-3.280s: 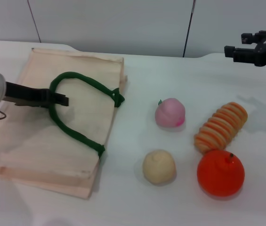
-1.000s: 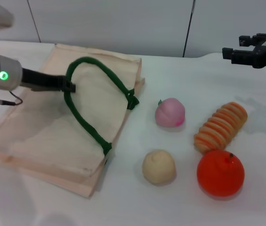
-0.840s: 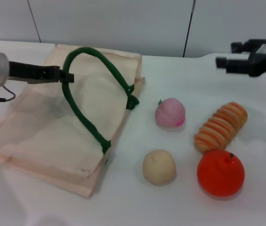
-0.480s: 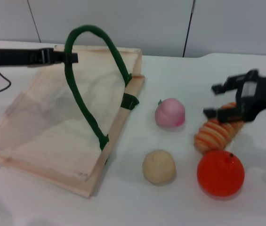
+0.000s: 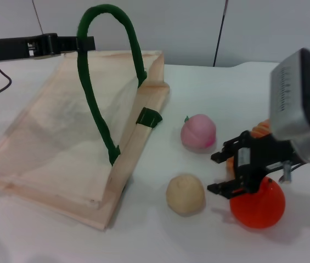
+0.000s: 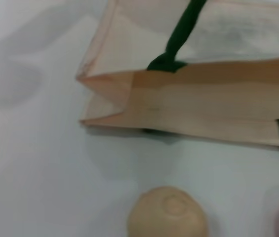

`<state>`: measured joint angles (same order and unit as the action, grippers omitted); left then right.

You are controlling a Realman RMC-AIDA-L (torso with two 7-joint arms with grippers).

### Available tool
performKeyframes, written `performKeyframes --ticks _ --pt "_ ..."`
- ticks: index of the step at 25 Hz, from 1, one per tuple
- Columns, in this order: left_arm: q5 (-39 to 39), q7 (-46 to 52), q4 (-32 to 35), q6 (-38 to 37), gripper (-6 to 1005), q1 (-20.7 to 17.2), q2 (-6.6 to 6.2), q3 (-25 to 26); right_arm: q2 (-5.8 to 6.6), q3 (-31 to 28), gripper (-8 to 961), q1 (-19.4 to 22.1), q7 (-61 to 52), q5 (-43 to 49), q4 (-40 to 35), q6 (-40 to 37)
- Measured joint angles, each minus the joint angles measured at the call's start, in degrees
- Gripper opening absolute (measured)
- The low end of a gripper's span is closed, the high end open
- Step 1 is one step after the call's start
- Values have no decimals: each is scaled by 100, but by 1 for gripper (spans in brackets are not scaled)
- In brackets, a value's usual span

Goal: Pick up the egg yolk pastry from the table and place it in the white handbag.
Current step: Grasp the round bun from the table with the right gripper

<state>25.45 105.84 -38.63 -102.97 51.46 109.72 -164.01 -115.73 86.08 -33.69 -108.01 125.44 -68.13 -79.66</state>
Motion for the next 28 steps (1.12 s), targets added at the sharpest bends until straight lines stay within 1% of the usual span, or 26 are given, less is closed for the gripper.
performKeyframes --ticks 5,8,11,14,20,28 --pt "16 -4 -3 -31 131 21 -3 0 -14 632 714 -136 -171 -5 63 283" --pt "18 -5 -4 -36 131 39 -4 0 -28 1020 715 -184 -393 -30 74 577" --pt "19 -6 0 -38 131 52 -4 0 -40 1297 716 -241 -504 -46 106 720" --pt "22 -8 16 -41 131 69 -4 0 -56 1567 717 -395 -625 -53 268 894" --pt "22 -7 32 -45 131 111 -3 0 -57 2015 890 -848 -791 -328 877 1316" --pt "22 -3 42 -48 131 142 -3 0 -60 2241 880 -1178 -985 -390 1433 1839"
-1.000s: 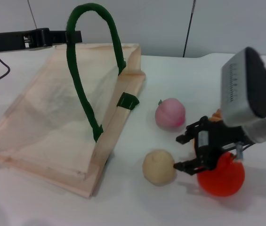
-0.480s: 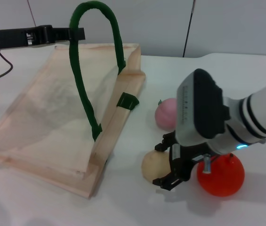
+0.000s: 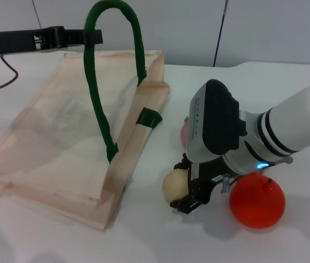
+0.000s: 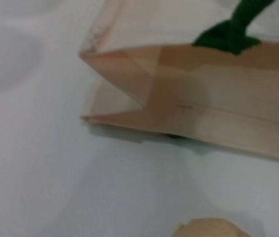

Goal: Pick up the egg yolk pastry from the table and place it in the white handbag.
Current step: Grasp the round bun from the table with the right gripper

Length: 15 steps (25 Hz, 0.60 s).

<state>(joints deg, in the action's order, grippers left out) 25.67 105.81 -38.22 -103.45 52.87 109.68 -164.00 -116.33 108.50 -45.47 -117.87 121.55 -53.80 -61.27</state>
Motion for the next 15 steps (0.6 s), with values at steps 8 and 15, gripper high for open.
performKeyframes --ticks 8,15 --pt "0 5 8 0 131 12 0 0 7 -2 769 -61 -88 11 113 53" --pt "0 8 8 1 131 14 0 0 31 -55 734 -59 -110 -20 114 13"
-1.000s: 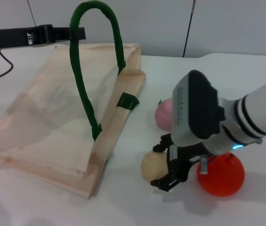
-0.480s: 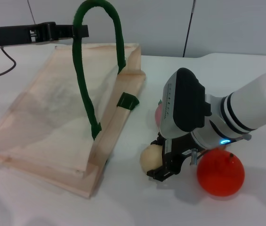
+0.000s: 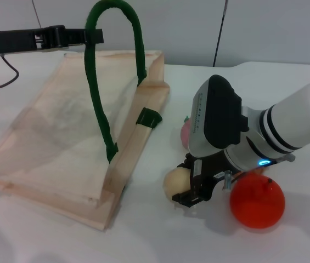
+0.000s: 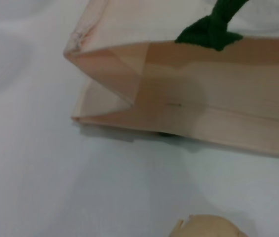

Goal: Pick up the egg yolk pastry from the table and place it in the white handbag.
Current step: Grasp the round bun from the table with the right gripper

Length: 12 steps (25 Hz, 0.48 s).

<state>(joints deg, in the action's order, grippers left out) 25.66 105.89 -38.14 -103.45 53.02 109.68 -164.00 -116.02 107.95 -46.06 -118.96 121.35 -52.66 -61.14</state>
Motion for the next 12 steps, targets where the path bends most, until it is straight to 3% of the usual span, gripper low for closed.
performKeyframes --ticks 12 --pt "107 27 -11 -148 131 34 0 0 2 -14 675 1 -13 -2 32 -34"
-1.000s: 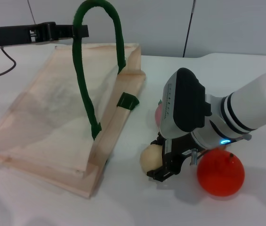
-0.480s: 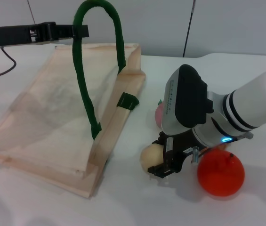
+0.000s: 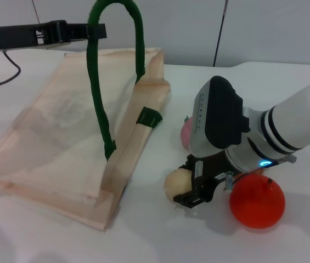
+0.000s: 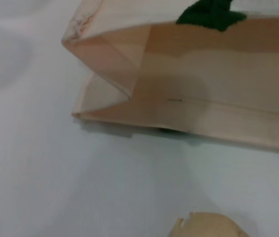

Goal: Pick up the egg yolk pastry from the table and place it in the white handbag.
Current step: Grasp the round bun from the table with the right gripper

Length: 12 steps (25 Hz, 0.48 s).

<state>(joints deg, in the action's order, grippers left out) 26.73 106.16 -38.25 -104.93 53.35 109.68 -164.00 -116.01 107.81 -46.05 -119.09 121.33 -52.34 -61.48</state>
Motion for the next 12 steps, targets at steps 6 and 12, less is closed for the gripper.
performKeyframes --ticks 6,12 --pt "19 2 -30 -111 131 -3 0 0 -1 -1 673 0 0 -1 -53 -66" --pt "24 2 -33 -132 131 -1 -6 0 2 -256 659 19 -27 -4 -98 -198"
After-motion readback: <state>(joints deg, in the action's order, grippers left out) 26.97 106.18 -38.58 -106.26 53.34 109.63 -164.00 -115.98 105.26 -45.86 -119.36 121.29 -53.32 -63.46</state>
